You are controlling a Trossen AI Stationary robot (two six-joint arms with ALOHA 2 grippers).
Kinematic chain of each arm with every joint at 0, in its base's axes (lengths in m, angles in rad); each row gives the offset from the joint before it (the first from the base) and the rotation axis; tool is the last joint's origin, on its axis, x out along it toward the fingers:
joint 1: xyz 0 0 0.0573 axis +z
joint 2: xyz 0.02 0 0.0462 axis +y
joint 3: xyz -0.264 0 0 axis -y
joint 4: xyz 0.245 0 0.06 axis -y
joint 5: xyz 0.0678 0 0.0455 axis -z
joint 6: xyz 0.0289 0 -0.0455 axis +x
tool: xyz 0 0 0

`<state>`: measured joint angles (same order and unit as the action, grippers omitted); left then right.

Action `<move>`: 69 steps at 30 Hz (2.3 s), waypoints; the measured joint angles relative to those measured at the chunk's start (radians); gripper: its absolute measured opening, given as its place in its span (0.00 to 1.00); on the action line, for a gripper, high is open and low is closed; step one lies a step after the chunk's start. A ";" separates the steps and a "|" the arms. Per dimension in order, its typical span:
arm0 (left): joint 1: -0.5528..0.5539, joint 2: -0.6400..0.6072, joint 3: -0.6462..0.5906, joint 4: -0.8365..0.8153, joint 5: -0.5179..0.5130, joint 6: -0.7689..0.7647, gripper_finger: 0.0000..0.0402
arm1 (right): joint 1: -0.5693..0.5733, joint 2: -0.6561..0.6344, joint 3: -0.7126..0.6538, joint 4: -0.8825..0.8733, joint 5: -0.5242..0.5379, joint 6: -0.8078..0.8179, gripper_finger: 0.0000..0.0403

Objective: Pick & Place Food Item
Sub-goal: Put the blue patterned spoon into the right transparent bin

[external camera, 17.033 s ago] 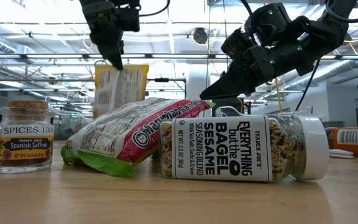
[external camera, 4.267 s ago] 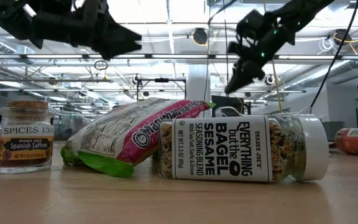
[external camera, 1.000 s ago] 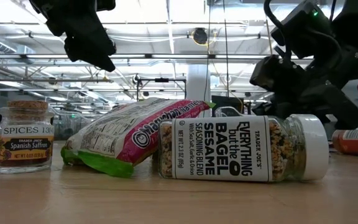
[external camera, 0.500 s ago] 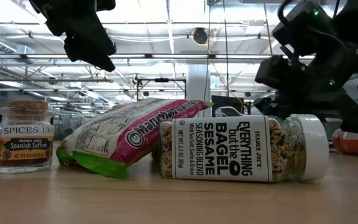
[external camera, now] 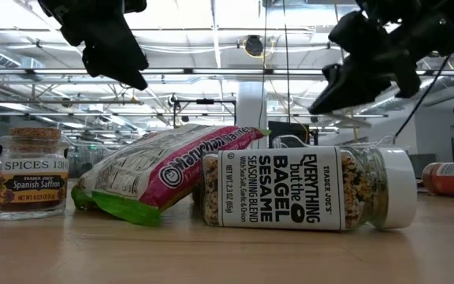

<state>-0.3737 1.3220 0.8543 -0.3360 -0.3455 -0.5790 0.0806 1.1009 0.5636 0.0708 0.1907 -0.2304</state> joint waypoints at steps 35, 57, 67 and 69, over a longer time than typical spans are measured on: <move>0.219 0.000 0.000 0.241 0.008 0.446 0.62 | -0.853 0.063 0.203 -0.341 -0.249 -0.287 0.02; 0.342 0.000 0.000 0.260 0.186 0.610 0.62 | -0.927 0.368 0.203 -0.238 -0.296 -0.324 0.02; 0.403 0.000 0.000 0.278 0.320 0.663 0.62 | -0.926 0.368 0.203 -0.239 -0.296 -0.317 0.03; 0.410 0.000 0.000 0.278 0.320 0.668 0.62 | -0.926 0.368 0.203 -0.239 -0.296 -0.318 0.04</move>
<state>0.0366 1.3220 0.8543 -0.0578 -0.0257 0.0889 -0.8455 1.4689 0.7670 -0.1684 -0.1055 -0.5480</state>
